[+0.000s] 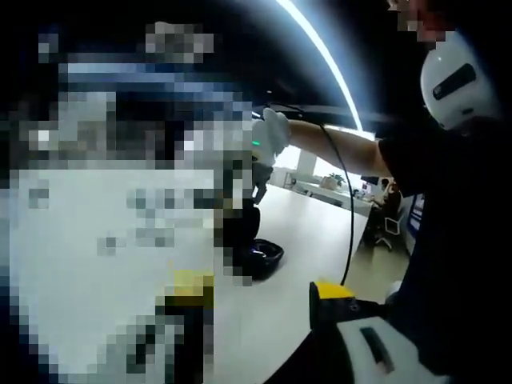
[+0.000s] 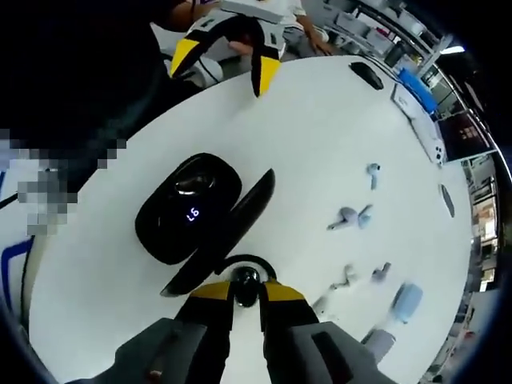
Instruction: Pick up the earbuds from the table and place the earbuds into the earbud case
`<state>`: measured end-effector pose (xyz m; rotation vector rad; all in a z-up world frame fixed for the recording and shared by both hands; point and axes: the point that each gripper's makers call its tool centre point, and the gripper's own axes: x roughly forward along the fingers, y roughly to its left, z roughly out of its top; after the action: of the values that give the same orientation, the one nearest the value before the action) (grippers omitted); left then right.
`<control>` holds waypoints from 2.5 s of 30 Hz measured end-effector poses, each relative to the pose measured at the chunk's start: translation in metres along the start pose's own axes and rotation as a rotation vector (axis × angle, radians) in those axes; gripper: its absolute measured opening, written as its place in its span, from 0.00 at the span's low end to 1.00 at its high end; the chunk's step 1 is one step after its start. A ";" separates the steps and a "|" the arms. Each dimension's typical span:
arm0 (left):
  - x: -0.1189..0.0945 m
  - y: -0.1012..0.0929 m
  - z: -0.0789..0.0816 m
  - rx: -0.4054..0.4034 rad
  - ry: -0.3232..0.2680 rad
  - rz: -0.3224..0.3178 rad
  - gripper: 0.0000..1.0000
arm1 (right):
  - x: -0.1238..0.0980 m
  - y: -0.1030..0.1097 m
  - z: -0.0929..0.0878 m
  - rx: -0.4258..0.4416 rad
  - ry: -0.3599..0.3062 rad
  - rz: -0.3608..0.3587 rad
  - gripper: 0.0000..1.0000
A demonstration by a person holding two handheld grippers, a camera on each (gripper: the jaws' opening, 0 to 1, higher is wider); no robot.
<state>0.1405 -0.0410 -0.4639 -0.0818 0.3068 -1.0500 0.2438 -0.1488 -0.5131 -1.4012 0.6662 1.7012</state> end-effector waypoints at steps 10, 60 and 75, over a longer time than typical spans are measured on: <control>0.002 -0.003 0.000 0.011 0.007 -0.016 0.50 | -0.018 0.007 -0.031 0.171 0.012 -0.085 0.12; 0.030 -0.034 0.027 0.197 0.070 -0.139 0.50 | -0.059 0.151 -0.091 1.254 -0.052 -0.561 0.19; 0.122 -0.078 0.080 0.654 0.296 -0.427 0.52 | -0.057 0.216 -0.084 1.303 -0.191 -0.628 0.16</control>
<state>0.1540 -0.1919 -0.3962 0.6249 0.2020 -1.5456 0.1091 -0.3459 -0.4989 -0.3974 0.8498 0.5835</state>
